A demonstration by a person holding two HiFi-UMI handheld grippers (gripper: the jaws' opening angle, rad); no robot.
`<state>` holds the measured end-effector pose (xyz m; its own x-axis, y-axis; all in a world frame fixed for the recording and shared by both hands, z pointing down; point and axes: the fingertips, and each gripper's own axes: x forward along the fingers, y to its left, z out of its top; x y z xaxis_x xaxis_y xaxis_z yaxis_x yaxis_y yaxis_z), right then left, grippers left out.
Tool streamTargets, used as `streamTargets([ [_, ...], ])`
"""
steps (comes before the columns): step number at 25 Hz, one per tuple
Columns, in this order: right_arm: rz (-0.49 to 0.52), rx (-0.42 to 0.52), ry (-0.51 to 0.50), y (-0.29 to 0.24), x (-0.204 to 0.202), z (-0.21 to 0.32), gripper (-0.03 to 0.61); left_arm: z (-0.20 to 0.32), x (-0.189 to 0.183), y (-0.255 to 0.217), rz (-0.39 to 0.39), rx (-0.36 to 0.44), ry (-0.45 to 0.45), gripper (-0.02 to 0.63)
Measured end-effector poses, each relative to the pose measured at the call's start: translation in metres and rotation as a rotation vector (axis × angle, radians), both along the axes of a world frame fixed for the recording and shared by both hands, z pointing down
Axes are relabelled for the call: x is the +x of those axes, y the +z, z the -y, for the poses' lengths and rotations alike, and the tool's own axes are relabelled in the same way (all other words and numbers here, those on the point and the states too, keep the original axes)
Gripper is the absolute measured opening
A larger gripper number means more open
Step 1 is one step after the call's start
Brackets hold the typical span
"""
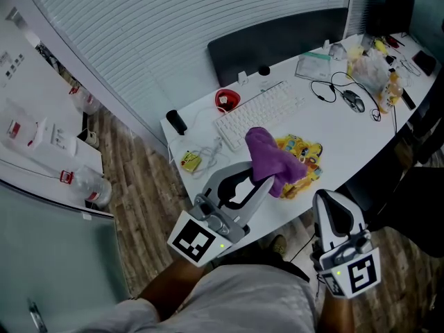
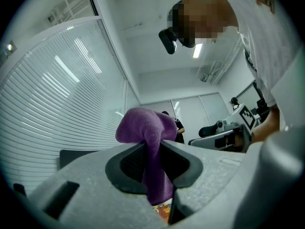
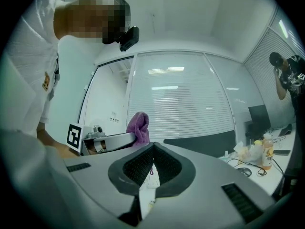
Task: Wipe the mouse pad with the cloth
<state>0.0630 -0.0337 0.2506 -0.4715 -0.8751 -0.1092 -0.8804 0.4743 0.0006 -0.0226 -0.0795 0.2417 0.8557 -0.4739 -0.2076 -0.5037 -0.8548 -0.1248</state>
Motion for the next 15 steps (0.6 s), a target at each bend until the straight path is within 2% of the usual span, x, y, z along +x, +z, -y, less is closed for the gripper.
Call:
streamTargets([
  [15, -0.008, -0.017, -0.004, 0.0058, -0.0017, 0.0041, 0.011, 0.0049, -0.0014, 0.0033, -0.001, -0.008, 0.003, 0.081],
])
